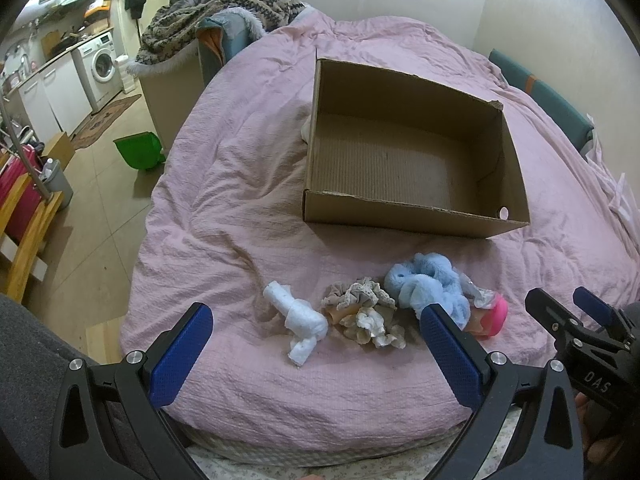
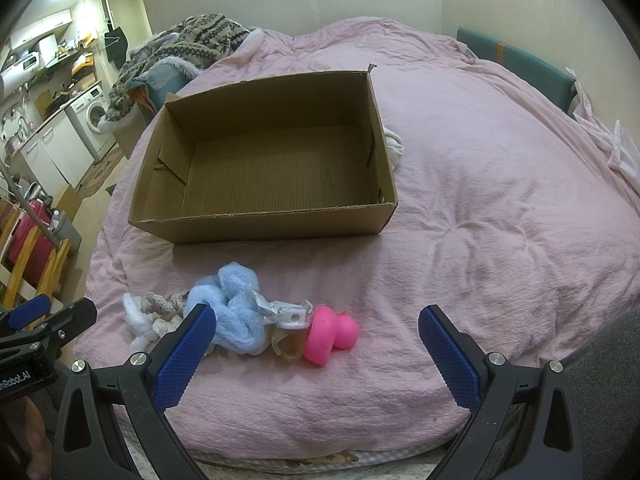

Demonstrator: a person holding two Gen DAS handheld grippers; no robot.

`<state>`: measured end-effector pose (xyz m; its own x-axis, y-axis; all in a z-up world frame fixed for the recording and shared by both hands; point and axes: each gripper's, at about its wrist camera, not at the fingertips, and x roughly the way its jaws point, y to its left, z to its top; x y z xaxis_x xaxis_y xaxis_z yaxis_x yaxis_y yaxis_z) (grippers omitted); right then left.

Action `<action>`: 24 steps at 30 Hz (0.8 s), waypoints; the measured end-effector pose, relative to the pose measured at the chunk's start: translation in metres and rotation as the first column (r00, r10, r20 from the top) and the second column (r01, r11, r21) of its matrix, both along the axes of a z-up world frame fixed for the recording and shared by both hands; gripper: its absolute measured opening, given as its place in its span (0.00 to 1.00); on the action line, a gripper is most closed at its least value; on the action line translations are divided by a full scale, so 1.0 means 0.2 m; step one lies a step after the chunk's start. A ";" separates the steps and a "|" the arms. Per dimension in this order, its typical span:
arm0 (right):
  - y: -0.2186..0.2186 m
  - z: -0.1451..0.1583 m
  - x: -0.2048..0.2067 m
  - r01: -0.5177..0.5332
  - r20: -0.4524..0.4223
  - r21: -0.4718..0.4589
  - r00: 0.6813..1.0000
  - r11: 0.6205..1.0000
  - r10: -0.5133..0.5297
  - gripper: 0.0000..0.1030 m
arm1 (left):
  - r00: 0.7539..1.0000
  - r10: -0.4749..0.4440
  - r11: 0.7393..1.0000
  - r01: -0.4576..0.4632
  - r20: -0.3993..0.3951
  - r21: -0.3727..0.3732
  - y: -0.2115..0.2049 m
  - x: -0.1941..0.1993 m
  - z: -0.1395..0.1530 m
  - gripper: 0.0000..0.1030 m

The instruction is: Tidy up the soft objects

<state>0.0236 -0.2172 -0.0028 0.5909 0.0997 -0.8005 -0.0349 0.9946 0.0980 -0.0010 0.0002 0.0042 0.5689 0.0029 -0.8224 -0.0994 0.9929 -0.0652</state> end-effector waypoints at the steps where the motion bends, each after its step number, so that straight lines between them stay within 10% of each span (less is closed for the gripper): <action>1: 0.00 0.00 0.00 0.000 0.000 -0.001 1.000 1.000 0.000 1.00 | 1.000 0.000 1.000 0.000 0.002 -0.001 0.00 0.00 0.00 1.00; 16: -0.01 0.01 0.00 0.003 0.007 -0.005 1.000 1.000 -0.003 1.00 | 0.999 -0.031 1.000 0.031 -0.005 -0.002 -0.02 -0.01 0.02 1.00; 24: -0.23 0.08 0.14 0.035 -0.062 0.223 0.998 0.974 -0.022 1.00 | 0.998 -0.008 0.999 0.010 -0.055 0.032 0.06 0.14 0.10 1.00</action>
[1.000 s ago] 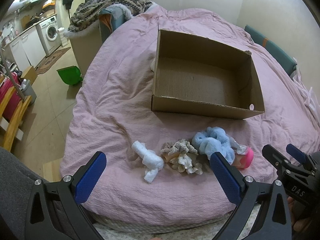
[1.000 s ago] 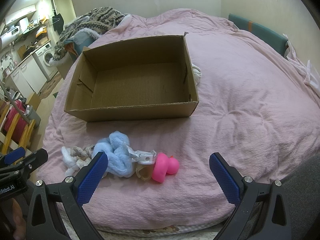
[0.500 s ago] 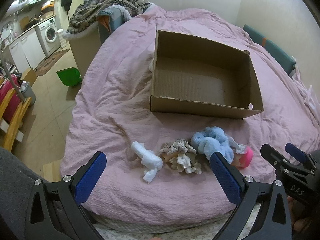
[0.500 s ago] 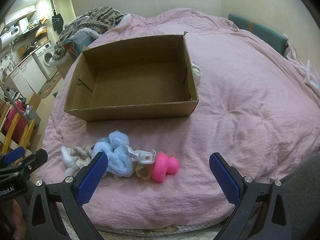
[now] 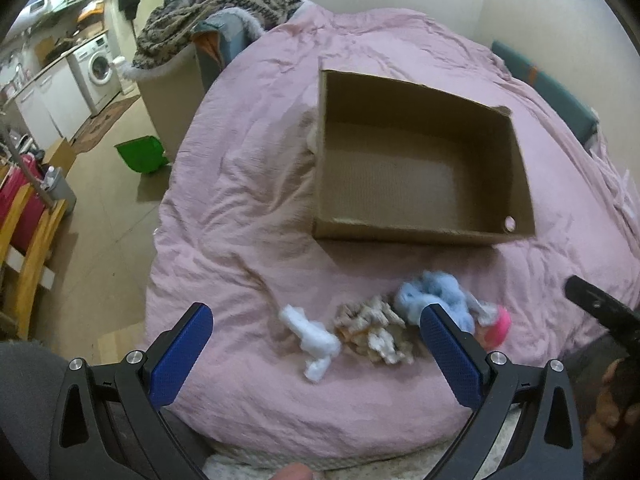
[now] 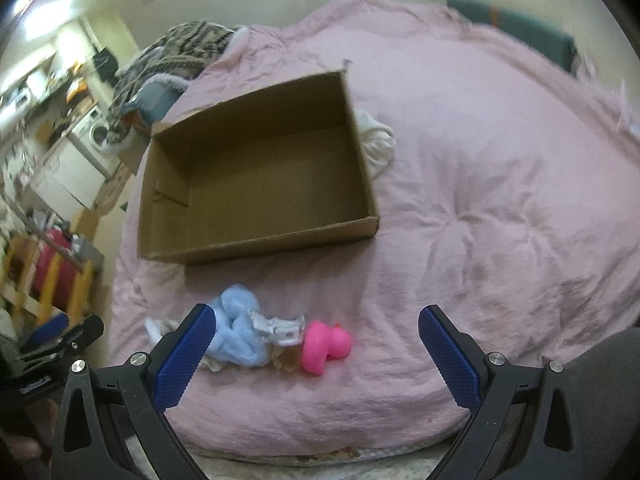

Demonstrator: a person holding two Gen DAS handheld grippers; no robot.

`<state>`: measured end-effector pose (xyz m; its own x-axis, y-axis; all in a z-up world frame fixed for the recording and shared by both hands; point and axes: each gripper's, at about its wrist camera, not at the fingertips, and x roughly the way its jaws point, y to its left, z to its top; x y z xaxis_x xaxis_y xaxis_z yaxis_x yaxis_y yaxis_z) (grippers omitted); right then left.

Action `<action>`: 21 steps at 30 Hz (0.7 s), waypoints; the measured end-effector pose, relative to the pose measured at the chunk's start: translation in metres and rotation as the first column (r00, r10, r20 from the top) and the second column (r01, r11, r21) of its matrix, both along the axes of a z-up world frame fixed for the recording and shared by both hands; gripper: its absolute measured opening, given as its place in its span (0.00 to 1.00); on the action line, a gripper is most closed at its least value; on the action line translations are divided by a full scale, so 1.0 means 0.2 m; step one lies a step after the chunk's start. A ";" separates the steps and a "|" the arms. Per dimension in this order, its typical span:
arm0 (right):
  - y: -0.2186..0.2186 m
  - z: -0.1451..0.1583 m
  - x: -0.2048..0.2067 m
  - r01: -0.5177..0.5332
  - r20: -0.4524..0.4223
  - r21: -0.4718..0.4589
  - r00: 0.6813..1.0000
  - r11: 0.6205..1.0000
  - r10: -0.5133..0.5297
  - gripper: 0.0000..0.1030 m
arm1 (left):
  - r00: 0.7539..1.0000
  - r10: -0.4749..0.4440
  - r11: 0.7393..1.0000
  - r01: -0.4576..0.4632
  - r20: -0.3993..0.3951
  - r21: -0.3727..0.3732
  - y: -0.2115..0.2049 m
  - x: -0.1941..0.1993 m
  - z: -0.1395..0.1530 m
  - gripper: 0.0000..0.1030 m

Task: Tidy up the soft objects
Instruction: 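Grasp the pink rubber duck with the right gripper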

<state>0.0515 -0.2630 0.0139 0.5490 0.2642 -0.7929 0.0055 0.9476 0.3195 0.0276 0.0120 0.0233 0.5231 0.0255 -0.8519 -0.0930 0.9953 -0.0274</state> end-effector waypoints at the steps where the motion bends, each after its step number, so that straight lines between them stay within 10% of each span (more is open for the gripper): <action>1: -0.05 -0.01 0.03 0.012 -0.031 0.030 0.999 0.999 -0.011 1.00 | 1.000 0.009 1.000 -0.009 -0.020 0.006 0.02 0.04 0.00 1.00; 13: -0.16 -0.39 0.21 0.077 -0.431 0.142 0.902 0.987 -0.009 0.76 | 0.986 0.093 0.994 -0.100 -0.137 -0.050 0.17 0.19 -0.19 1.00; 16: -0.12 -0.48 0.22 0.041 -0.466 0.123 0.885 0.992 0.021 0.54 | 0.979 0.120 0.989 -0.132 -0.163 -0.065 0.20 0.19 -0.22 1.00; 21: -0.07 -0.50 0.22 -0.004 -0.464 0.114 0.884 0.993 0.057 0.54 | 0.972 0.151 0.983 -0.166 -0.180 -0.074 0.23 0.19 -0.23 1.00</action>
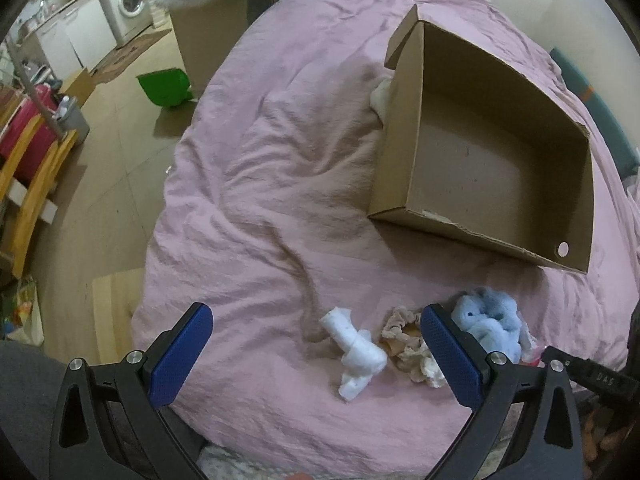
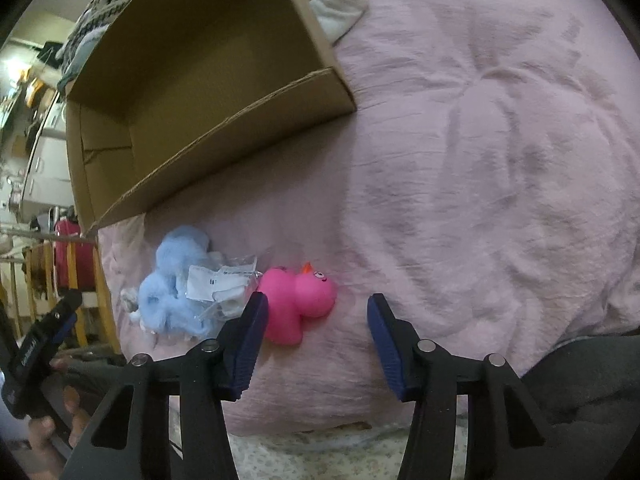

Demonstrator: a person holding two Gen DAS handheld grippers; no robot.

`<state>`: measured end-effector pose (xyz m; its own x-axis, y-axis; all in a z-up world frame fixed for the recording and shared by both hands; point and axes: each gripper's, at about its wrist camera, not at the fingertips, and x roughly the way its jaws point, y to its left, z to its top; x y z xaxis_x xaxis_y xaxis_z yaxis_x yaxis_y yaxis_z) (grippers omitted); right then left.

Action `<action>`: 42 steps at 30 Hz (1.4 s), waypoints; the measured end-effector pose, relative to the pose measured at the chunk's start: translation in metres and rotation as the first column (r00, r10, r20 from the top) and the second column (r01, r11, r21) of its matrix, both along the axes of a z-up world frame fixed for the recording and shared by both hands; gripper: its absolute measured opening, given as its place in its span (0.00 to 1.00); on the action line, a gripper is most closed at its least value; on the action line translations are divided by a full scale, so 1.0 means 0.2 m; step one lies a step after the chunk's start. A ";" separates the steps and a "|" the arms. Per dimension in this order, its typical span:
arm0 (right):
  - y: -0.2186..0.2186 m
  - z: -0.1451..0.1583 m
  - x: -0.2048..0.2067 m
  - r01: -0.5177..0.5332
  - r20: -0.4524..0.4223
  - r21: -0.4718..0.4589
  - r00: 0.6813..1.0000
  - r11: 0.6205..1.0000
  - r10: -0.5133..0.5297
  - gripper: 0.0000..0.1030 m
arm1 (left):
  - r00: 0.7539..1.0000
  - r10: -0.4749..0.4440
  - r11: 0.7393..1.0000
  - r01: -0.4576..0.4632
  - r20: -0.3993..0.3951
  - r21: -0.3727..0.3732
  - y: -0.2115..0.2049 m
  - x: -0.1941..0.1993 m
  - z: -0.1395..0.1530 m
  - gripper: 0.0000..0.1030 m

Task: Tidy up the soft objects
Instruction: 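Grasp the pink rubber duck with the right gripper, then grasp the white sock with the left gripper while the right gripper holds the duck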

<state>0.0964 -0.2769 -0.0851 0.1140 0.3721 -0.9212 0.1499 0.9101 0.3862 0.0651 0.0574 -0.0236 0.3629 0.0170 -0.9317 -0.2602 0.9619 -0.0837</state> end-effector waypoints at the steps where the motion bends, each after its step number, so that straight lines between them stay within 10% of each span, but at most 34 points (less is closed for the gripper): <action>1: 0.01 -0.01 0.00 -0.005 -0.005 0.013 1.000 1.000 0.006 0.54 | 1.000 0.000 1.000 0.000 -0.004 -0.007 0.00 0.00 0.00 1.00; 16: 0.16 -0.12 0.07 -0.083 -0.008 0.085 0.996 0.993 0.084 0.46 | 1.000 -0.004 1.000 0.004 -0.023 -0.009 -0.01 0.02 -0.04 1.00; 25: -0.02 0.20 -0.02 0.021 0.245 0.067 0.969 0.998 -0.037 0.46 | 0.999 0.036 0.999 -0.037 -0.030 -0.028 0.05 0.00 -0.04 0.99; 36: 0.10 0.24 -0.03 -0.038 0.302 0.092 0.953 0.995 0.009 0.46 | 0.984 0.007 0.994 -0.026 -0.177 -0.104 0.01 0.08 -0.24 0.81; 42: 0.11 0.21 -0.01 -0.039 0.286 0.076 0.958 0.996 0.015 0.46 | 0.965 -0.011 0.984 -0.036 -0.262 -0.175 -0.04 0.09 -0.40 0.44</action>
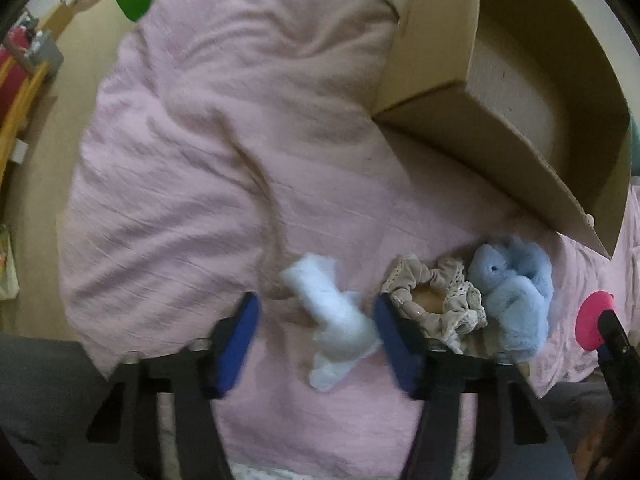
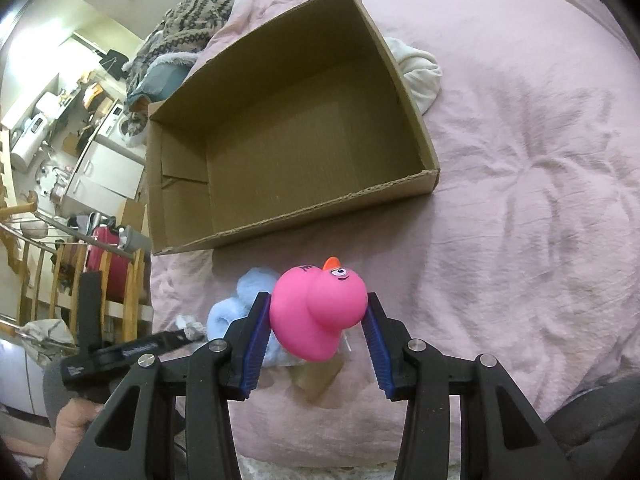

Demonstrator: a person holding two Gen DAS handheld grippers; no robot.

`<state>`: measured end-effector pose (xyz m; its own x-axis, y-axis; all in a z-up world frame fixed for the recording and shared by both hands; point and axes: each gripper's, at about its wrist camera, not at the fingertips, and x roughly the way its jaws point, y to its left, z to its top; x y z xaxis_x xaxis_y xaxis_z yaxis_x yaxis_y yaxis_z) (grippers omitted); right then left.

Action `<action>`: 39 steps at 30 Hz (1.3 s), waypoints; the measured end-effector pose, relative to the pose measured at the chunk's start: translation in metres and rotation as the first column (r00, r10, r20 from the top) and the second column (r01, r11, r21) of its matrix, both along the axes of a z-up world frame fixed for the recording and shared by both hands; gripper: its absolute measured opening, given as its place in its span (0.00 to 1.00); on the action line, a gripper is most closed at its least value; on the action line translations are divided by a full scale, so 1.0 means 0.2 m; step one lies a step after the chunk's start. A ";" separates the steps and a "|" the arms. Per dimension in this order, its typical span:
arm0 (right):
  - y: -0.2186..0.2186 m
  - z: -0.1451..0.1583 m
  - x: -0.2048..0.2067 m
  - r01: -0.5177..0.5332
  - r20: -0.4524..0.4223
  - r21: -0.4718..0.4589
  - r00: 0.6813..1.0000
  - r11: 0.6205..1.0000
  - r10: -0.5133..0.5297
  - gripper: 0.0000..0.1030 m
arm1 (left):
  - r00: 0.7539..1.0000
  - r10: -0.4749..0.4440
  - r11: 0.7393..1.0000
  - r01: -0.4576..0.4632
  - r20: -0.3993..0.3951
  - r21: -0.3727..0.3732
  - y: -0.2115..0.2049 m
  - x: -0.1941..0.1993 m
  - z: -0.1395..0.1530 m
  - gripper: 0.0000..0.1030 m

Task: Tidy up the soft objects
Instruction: 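Grasp the white sock with the left gripper while the right gripper holds the duck, then release the duck into the box with the right gripper while the left gripper drops the sock in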

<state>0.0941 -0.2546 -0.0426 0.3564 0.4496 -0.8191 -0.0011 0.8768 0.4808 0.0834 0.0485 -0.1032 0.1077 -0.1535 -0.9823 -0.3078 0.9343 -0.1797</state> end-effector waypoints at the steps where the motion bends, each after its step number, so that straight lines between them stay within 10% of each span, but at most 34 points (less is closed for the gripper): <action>1: 0.00 0.00 0.00 0.000 -0.002 -0.001 1.000 1.000 0.000 0.46 | 1.000 -0.001 1.000 0.001 0.006 -0.018 -0.01 0.00 0.00 0.32; 5: 0.00 -0.01 0.00 0.000 -0.005 -0.001 1.000 1.000 0.000 0.46 | 0.998 -0.026 1.000 0.026 0.049 0.007 -0.04 -0.01 0.07 0.10; 15: 0.01 0.02 -0.03 -0.008 0.024 0.005 1.000 1.000 0.008 0.46 | 0.971 -0.014 0.999 0.003 0.237 0.048 0.01 -0.11 0.32 0.08; 26: -0.01 0.23 -0.05 -0.030 0.148 -0.001 0.989 1.000 0.030 0.46 | 0.883 -0.126 0.990 0.084 0.452 0.111 -0.09 -0.09 0.68 0.08; 39: 0.03 0.27 0.26 -0.037 0.219 -0.072 0.974 0.997 0.052 0.46 | 0.812 -0.241 0.968 0.163 0.532 0.190 -0.26 0.32 0.68 0.08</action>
<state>0.1452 -0.2491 0.0115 0.5120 0.4161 -0.7514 -0.1406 0.9036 0.4046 0.1476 -0.0039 0.0334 0.6131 -0.1085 -0.7825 0.0036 0.9909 -0.1346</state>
